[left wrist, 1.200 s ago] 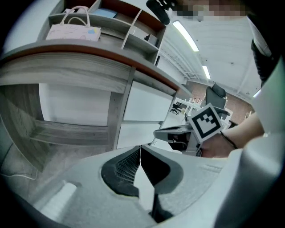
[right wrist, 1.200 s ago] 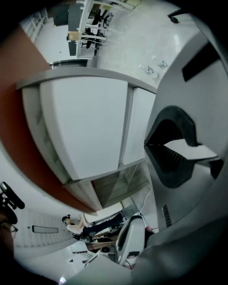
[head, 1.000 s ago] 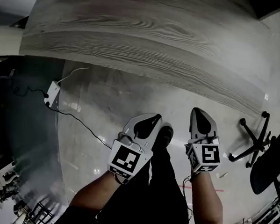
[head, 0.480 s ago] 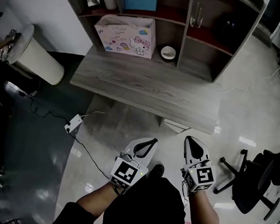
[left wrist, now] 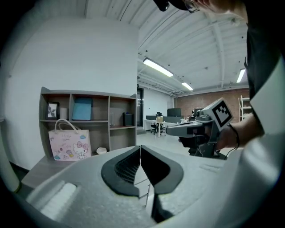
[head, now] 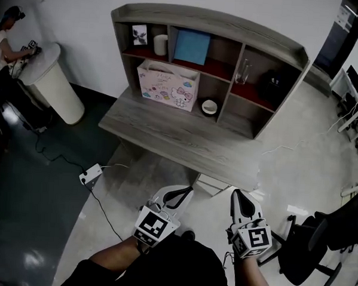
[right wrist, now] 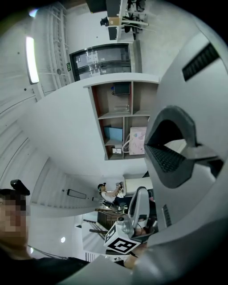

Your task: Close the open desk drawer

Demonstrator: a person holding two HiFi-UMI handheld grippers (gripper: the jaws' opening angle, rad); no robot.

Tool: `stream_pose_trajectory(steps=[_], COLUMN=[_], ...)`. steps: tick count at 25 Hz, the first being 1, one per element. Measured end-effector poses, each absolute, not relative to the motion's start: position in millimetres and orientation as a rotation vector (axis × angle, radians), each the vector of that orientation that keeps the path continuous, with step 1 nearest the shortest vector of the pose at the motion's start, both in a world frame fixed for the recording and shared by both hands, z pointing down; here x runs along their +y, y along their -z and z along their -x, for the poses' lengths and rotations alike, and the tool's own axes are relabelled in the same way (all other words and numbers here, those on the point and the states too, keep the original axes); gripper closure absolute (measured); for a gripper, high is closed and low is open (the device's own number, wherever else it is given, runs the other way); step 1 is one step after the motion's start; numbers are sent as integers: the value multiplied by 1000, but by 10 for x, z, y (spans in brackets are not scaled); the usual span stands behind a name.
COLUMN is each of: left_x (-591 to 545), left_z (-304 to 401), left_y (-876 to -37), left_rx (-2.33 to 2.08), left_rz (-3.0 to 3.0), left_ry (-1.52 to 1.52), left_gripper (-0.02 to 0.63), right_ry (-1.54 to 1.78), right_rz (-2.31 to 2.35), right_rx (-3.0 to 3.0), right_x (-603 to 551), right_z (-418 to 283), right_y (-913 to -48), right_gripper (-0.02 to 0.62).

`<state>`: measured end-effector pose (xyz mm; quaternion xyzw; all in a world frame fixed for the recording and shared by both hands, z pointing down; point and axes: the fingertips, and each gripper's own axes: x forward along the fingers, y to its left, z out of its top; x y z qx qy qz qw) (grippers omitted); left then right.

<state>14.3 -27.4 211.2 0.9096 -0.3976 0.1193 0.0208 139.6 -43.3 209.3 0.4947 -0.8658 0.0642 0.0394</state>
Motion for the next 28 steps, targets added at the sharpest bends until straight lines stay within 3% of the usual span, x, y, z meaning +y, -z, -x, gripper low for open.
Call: stream_pose_trajectory(steps=[14,28], left_x=[-245,-222], left_z=[266,64], left_y=[-1388,-1227], left_rx=[-1153,-1146], left_rz=[-2915,-2937], left_ry=[-206,-207], left_gripper=[597,597], right_ry=[-191,-197], right_rz=[-1501,-1508], right_rx=[-2768,-2803], right_x=[46,123], right_z=[-679,-833], right_y=[-1318,-1158], right_gripper=[584,584])
